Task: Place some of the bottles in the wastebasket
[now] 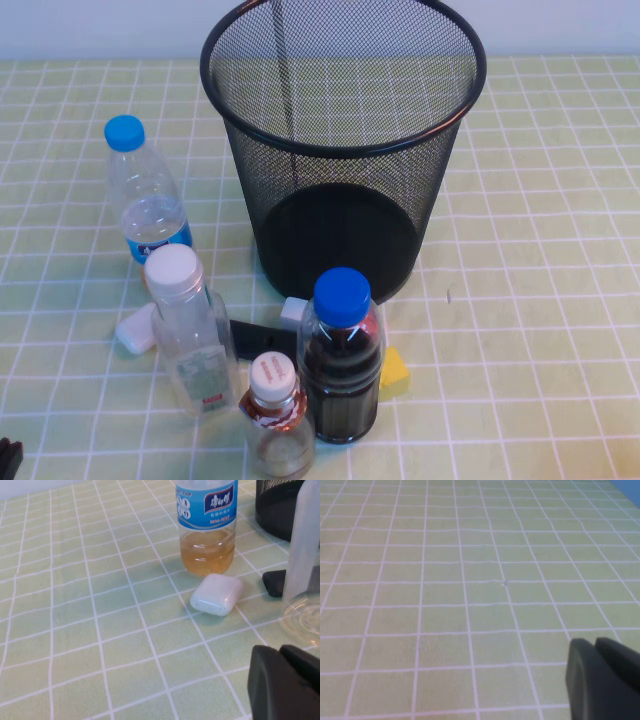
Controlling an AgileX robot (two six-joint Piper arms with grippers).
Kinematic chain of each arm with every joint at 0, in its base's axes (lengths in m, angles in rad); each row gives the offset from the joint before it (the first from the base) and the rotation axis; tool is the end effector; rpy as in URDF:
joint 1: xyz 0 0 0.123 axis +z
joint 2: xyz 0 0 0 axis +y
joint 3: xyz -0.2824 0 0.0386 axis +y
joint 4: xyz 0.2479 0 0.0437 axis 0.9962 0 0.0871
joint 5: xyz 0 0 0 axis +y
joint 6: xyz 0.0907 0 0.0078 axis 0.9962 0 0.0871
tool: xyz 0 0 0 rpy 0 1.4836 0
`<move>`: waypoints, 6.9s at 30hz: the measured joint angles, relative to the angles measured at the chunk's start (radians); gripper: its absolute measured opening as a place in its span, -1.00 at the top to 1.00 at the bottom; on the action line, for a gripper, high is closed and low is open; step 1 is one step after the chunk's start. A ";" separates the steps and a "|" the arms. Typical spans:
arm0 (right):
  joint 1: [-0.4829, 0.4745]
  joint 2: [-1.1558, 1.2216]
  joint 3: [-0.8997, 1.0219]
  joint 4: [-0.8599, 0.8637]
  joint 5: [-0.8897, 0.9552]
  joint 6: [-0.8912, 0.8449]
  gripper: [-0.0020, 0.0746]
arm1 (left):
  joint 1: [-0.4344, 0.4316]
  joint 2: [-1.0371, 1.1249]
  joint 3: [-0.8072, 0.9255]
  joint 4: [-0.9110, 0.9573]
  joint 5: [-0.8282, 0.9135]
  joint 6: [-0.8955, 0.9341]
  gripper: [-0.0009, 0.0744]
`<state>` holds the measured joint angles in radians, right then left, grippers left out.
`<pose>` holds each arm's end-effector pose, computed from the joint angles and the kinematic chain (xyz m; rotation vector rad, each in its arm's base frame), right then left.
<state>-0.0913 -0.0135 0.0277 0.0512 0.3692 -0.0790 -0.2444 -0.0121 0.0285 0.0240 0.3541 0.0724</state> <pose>0.0526 -0.0031 0.1713 0.0433 1.8665 -0.0675 0.0517 -0.0121 0.1722 0.3075 1.8294 -0.0963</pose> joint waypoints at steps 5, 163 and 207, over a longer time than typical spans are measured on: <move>0.000 0.000 0.000 0.000 0.000 0.000 0.97 | 0.000 0.000 0.000 0.000 0.000 0.002 0.99; 0.000 0.000 0.000 -0.002 0.000 0.000 0.97 | -0.239 1.430 -1.475 -0.115 0.891 -0.052 0.09; 0.000 0.000 0.000 -0.004 0.000 0.000 0.97 | -0.239 1.195 -1.842 -0.149 0.726 -0.049 0.09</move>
<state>-0.0913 -0.0135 0.0277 0.0476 0.3692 -0.0790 -0.4832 1.1825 -1.8134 -0.1248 1.0797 0.0234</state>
